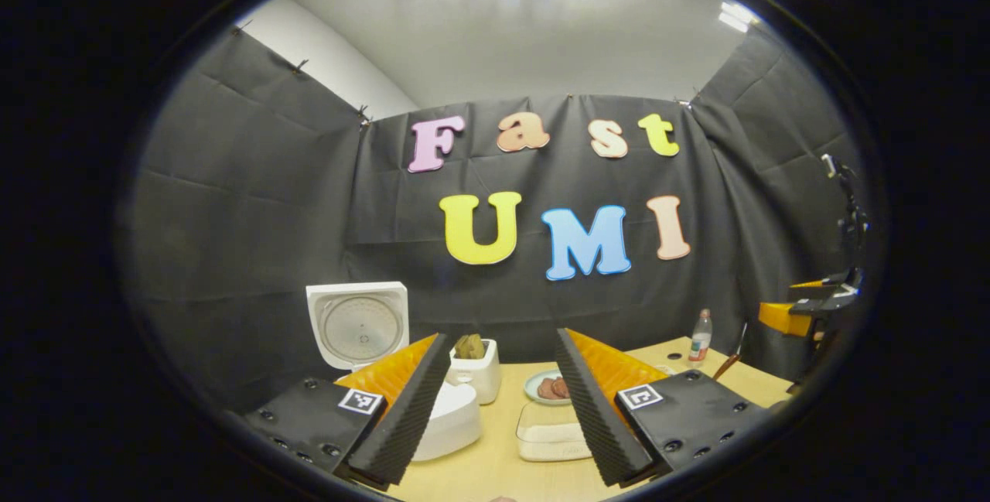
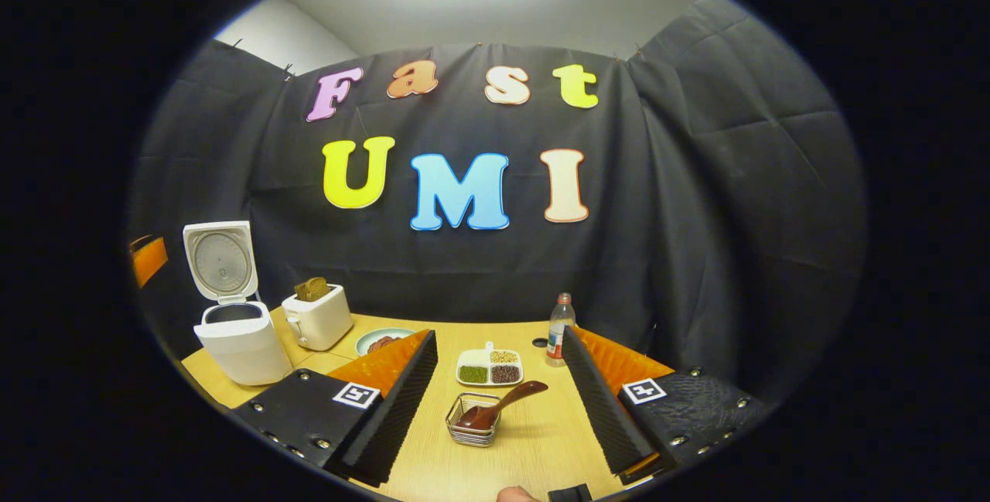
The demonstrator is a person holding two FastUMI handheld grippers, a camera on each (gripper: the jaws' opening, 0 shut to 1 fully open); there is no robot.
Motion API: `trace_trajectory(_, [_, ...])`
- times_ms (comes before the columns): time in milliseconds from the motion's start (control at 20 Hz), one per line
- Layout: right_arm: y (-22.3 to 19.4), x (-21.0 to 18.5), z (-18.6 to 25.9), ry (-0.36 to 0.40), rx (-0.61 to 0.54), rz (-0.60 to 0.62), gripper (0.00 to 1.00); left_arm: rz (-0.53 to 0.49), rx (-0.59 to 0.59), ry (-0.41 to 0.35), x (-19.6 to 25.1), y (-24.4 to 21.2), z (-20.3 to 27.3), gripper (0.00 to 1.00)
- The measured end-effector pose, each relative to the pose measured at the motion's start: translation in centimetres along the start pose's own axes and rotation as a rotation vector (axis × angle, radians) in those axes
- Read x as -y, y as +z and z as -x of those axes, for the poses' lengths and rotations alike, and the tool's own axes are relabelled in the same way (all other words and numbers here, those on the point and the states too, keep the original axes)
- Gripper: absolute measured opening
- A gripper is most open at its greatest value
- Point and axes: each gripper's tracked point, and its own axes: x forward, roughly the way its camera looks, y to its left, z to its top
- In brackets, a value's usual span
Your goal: Close the left gripper, press the button to open the rice cooker; take a wooden spoon from the chopstick holder with the right hand, scoop a spoonful of rice and pour it into the rice cooker, then put the wooden spoon back into the chopstick holder.
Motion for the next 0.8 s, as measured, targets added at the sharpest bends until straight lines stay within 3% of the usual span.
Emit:
trace_trajectory(100, [1.7,-2.0,1.4,0.007,0.037,0.002,0.98,0.018,-0.002,-0.012,-1.0,-0.2,0.5,0.9])
trace_trajectory(250, [3.7,-5.5,2.9,0.038,0.083,-0.028,0.98,0.032,-0.005,-0.013,-2.6,-0.2,1.0,0.99])
trace_trajectory(300, [4.2,-6.5,3.4,0.048,0.094,-0.034,0.94,0.03,-0.004,-0.012,-3.2,-0.1,1.1,0.99])
trace_trajectory(350, [4.6,-7.5,3.7,0.059,0.107,-0.036,1.0,0.025,0.0,-0.01,-3.6,0.0,1.1,0.9])
trace_trajectory(400, [5.0,-8.2,4.0,0.063,0.12,-0.035,1.0,0.018,0.004,-0.009,-4.0,0.1,1.3,0.95])
trace_trajectory(750, [4.8,-11.0,4.3,0.104,0.111,-0.048,0.98,-0.006,0.031,0.005,-5.3,0.9,2.0,0.95])
trace_trajectory(800, [4.7,-11.1,4.3,0.105,0.108,-0.051,0.98,-0.01,0.037,0.006,-5.3,1.2,2.2,0.99])
